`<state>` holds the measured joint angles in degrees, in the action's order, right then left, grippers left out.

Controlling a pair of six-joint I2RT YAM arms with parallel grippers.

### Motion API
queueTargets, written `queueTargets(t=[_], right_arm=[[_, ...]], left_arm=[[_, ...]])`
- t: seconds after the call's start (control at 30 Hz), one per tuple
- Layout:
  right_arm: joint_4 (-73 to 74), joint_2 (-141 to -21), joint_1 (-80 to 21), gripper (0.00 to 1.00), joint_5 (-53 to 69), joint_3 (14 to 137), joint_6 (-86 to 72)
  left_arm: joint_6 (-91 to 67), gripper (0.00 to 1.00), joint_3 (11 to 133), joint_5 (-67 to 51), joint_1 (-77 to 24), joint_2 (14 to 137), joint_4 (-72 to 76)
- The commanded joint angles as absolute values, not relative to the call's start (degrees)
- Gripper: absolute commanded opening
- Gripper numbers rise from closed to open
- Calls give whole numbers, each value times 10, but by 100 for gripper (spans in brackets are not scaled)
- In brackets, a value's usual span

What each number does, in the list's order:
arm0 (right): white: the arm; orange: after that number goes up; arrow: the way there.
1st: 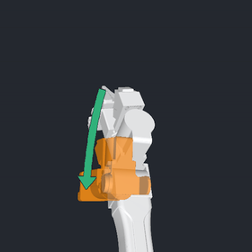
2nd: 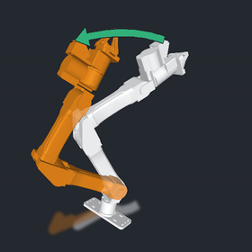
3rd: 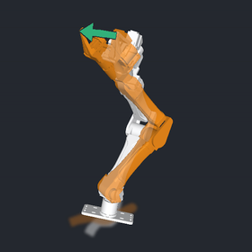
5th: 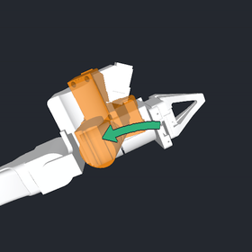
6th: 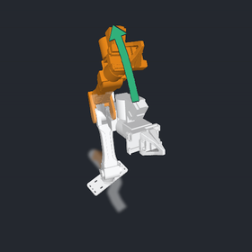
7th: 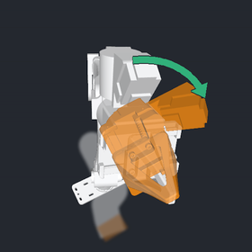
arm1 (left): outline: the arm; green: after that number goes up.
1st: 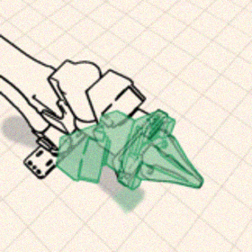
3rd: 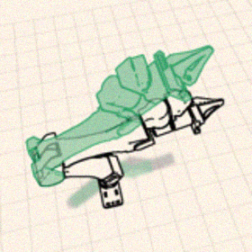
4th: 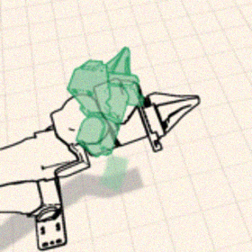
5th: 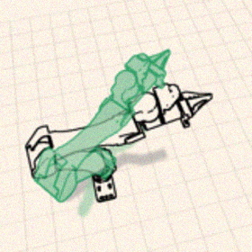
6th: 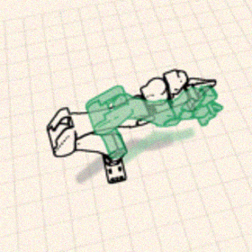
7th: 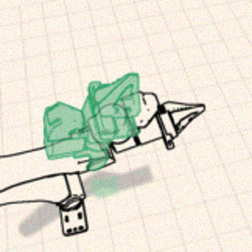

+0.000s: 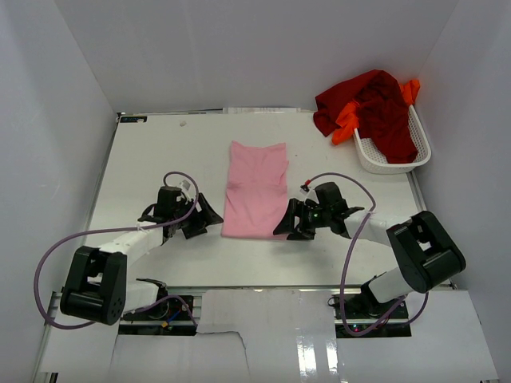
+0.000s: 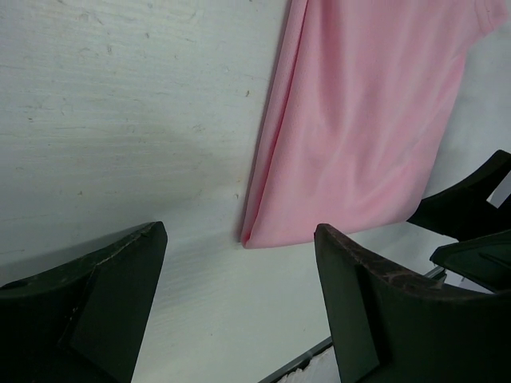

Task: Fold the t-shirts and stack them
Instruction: Grab one side of the 2/3 rectangular tshirt with both arms

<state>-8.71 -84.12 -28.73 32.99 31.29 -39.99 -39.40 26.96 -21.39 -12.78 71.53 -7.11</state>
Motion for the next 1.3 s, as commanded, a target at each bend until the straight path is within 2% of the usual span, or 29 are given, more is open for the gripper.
queueTargets(t=[0.0,0.4,0.53,0.6,0.63,0.7,0.8,0.83,0.93,0.97,1.1,1.27], right_arm=[[-115,-849,-297,78,315,311,-414],[-178,-880,-300,64,287,286,-435],[-190,-894,-300,47,283,283,-438],[-202,-896,-299,44,284,277,-441],[-205,-900,-299,37,284,275,-441],[-201,-910,-299,32,289,279,-439],[-207,-919,-301,20,295,277,-439],[-208,-919,-300,9,294,277,-439],[-196,-916,-301,8,292,281,-434],[-194,-914,-300,8,288,283,-432],[-186,-911,-301,8,288,287,-428],[-184,-911,-301,8,288,291,-425]], left_arm=[[-402,86,259,-191,-133,726,-51],[-410,86,264,-194,-137,748,-31],[-412,86,262,-194,-138,751,-26],[-414,85,261,-193,-139,754,-24],[-415,85,262,-193,-141,755,-22],[-417,85,259,-192,-143,756,-20],[-421,85,256,-192,-149,763,-13],[-421,85,256,-191,-151,768,-12],[-426,83,249,-188,-157,772,-8],[-428,78,245,-188,-159,767,-5],[-437,70,229,-196,-163,759,11],[-445,70,222,-203,-168,753,4]])
